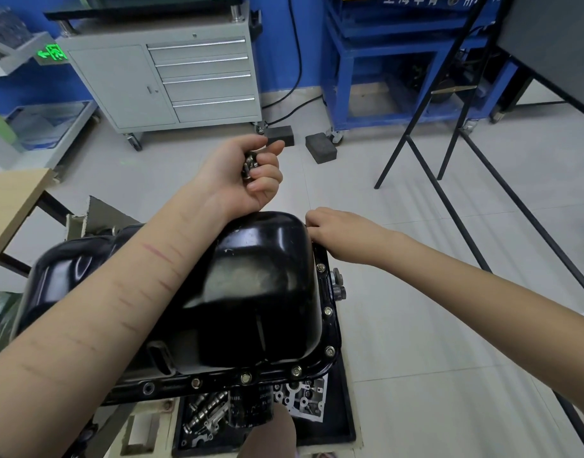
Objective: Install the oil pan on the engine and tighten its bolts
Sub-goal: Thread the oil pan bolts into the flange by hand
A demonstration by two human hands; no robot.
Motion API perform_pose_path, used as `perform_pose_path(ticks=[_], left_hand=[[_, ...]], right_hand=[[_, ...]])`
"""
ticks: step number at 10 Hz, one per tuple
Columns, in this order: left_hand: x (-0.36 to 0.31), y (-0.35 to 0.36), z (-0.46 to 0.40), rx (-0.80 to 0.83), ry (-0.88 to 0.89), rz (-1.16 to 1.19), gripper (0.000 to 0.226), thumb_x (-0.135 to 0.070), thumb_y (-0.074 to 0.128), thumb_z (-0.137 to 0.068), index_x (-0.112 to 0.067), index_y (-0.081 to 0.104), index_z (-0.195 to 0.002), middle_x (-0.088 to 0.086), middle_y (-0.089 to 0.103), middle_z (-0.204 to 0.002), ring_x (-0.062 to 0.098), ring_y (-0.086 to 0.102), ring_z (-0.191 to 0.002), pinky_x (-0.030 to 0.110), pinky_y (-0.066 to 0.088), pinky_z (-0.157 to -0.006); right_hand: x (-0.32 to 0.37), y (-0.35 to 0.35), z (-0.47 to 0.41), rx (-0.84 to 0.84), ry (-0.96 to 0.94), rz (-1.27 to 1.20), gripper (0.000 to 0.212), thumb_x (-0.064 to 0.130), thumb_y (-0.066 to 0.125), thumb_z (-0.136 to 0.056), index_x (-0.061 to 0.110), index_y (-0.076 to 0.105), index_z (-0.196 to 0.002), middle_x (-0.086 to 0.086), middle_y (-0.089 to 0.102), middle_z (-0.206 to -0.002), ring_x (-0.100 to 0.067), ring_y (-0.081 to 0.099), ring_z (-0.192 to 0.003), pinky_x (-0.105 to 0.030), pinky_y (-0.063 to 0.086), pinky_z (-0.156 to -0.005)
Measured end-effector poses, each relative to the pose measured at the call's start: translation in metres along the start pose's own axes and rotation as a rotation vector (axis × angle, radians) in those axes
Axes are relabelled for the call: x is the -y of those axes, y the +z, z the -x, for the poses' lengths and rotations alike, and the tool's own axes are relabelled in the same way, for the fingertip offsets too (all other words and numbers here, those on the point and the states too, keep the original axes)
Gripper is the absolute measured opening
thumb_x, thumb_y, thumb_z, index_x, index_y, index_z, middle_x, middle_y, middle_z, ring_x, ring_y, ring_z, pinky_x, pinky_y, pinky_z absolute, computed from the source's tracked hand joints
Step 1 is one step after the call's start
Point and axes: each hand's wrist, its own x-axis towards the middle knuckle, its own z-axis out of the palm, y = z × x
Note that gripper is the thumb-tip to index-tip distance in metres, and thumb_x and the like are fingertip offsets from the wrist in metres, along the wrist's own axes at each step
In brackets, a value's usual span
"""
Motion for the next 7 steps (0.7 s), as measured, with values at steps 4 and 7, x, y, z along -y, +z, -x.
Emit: perform_pose_path(ticks=[4,7], left_hand=[[0.0,0.0,0.0,-0.007,0.001,-0.005,0.027,-0.02,0.038,-0.094,-0.007,0.052,-0.075,-0.005,0.033,-0.043,0.005,0.027,-0.028,0.013,0.016,-0.026],[0.0,0.001,0.0,-0.021,0.002,-0.02,0.027,-0.021,0.038,-0.094,-0.007,0.052,-0.075,-0.005,0.033,-0.043,0.005,0.027,-0.028,0.013,0.015,-0.026]], right_hand=[[-0.001,0.01,0.0,-0.064,0.086,-0.042,0.018,0.011,0.037,-0.098,0.005,0.051,-0.107,-0.009,0.047,-0.106,-0.024,0.044,-0.098,-0.033,0.038,-0.072],[0.007,0.008,0.003,-0.147,0.116,-0.029,0.025,0.024,0.043,-0.096,0.002,0.053,-0.104,-0.014,0.053,-0.099,-0.028,0.051,-0.089,-0.032,0.031,-0.061]])
